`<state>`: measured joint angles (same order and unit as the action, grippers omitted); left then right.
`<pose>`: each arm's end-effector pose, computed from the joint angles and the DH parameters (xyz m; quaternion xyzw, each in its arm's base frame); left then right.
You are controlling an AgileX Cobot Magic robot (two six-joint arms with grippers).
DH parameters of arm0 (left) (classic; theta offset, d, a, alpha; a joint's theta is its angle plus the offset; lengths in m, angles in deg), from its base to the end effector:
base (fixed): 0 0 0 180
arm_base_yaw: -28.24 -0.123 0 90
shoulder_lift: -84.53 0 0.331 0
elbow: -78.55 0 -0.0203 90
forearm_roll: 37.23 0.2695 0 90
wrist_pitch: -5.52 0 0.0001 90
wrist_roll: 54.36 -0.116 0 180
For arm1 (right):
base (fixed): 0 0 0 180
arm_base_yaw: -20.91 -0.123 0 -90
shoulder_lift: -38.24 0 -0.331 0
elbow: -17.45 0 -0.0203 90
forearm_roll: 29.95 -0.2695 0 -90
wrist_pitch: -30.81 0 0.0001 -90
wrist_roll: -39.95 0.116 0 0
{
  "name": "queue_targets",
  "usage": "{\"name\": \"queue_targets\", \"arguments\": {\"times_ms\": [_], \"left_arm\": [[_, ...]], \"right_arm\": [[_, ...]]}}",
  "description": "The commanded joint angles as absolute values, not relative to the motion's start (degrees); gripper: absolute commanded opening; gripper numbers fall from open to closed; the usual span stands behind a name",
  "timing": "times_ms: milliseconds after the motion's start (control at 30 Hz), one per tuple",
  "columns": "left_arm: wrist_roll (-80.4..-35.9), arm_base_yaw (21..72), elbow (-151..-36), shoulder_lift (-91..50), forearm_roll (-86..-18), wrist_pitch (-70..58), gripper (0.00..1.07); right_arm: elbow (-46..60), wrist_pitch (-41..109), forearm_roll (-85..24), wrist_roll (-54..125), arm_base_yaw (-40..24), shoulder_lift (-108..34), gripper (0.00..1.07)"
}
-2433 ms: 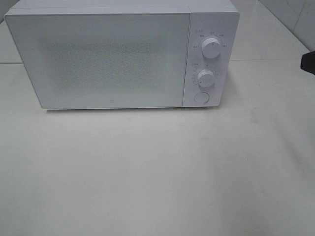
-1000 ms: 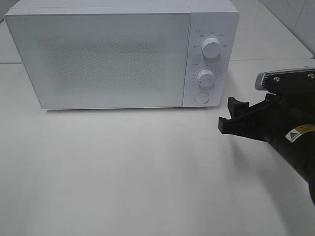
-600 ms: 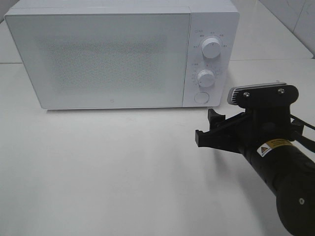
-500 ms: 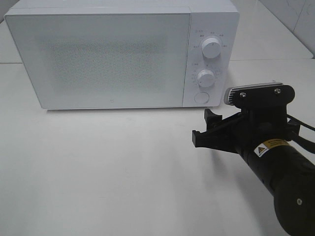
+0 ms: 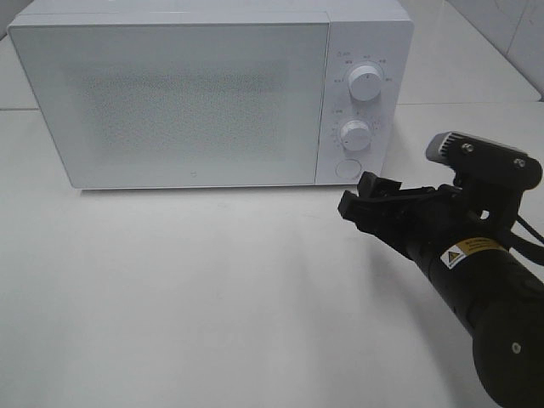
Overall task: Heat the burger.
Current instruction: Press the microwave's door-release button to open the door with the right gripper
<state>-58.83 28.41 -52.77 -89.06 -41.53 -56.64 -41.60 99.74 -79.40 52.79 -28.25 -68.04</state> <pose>-0.0167 -0.0076 0.2779 0.0368 0.8524 -0.0179 0.5213 0.2318 0.1424 0.1625 0.1427 0.7594 0.1483 0.6172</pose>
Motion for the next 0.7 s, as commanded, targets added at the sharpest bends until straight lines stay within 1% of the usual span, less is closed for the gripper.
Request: {"name": "queue_targets", "arguments": {"times_ms": [33, 133, 167, 200, 233, 267, 300, 333, 367, 400, 433, 467, 500, 533, 567, 600, 667, 700], "left_arm": [[-58.48, 28.3, -52.83, -89.35, -41.7, -55.9, 1.0], [-58.48, 28.3, -52.83, -89.35, -41.7, -55.9, 1.0], [-58.48, 28.3, -52.83, -89.35, -41.7, -55.9, 1.0], [-58.48, 28.3, -52.83, -89.35, -41.7, -55.9, 1.0], [-58.48, 28.3, -52.83, -89.35, -41.7, -55.9, 1.0], [-58.48, 28.3, -52.83, -89.35, -41.7, -55.9, 1.0], [-58.48, 28.3, -52.83, -89.35, -41.7, -55.9, 1.0], [-58.48, 28.3, -52.83, -89.35, -41.7, -55.9, 1.0], [-58.48, 28.3, -52.83, -89.35, -41.7, -55.9, 1.0], [-58.48, 28.3, -52.83, -89.35, -41.7, -55.9, 1.0], [-58.48, 28.3, -52.83, -89.35, -41.7, -55.9, 1.0], [-58.48, 28.3, -52.83, -89.35, -41.7, -55.9, 1.0], [-58.48, 28.3, -52.83, -89.35, -41.7, -55.9, 1.0], [-58.48, 28.3, -52.83, -89.35, -41.7, -55.9, 1.0], [-58.48, 28.3, -52.83, -89.35, -41.7, -55.9, 1.0], [-58.48, 28.3, -52.83, -89.35, -41.7, -55.9, 1.0], [-58.48, 28.3, -52.83, -89.35, -41.7, -55.9, 1.0], [-58.48, 28.3, -52.83, -89.35, -41.7, -55.9, 1.0]], "right_arm": [[-41.2, 102.72, -79.17, 71.92, -28.59, -67.81, 0.62], [-41.2, 102.72, -79.17, 76.22, -28.59, -67.81, 0.6], [-41.2, 102.72, -79.17, 84.64, -28.59, -67.81, 0.56], [-41.2, 102.72, -79.17, 87.85, -28.59, -67.81, 0.53], [-41.2, 102.72, -79.17, 87.85, -28.59, -67.81, 0.53], [-41.2, 102.72, -79.17, 94.44, -28.59, -67.81, 0.48], [-41.2, 102.72, -79.17, 94.44, -28.59, -67.81, 0.48], [-41.2, 102.72, -79.17, 100.8, -28.59, -67.81, 0.42], [-41.2, 102.72, -79.17, 103.61, -28.59, -67.81, 0.38], [-41.2, 102.72, -79.17, 108.14, -28.59, -67.81, 0.3], [-41.2, 102.72, -79.17, 108.14, -28.59, -67.81, 0.3], [-41.2, 102.72, -79.17, 110.37, -28.59, -67.81, 0.26], [-41.2, 102.72, -79.17, 110.37, -28.59, -67.81, 0.26], [-41.2, 102.66, -79.17, 113.35, -28.59, -67.81, 0.2], [-41.2, 102.66, -79.17, 114.44, -28.59, -67.81, 0.17], [-41.2, 102.66, -79.17, 114.44, -28.59, -67.81, 0.17], [-41.2, 101.92, -80.09, 116.33, -28.59, -67.81, 0.07], [-41.2, 101.92, -80.09, 116.33, -28.59, -67.81, 0.07]]}}
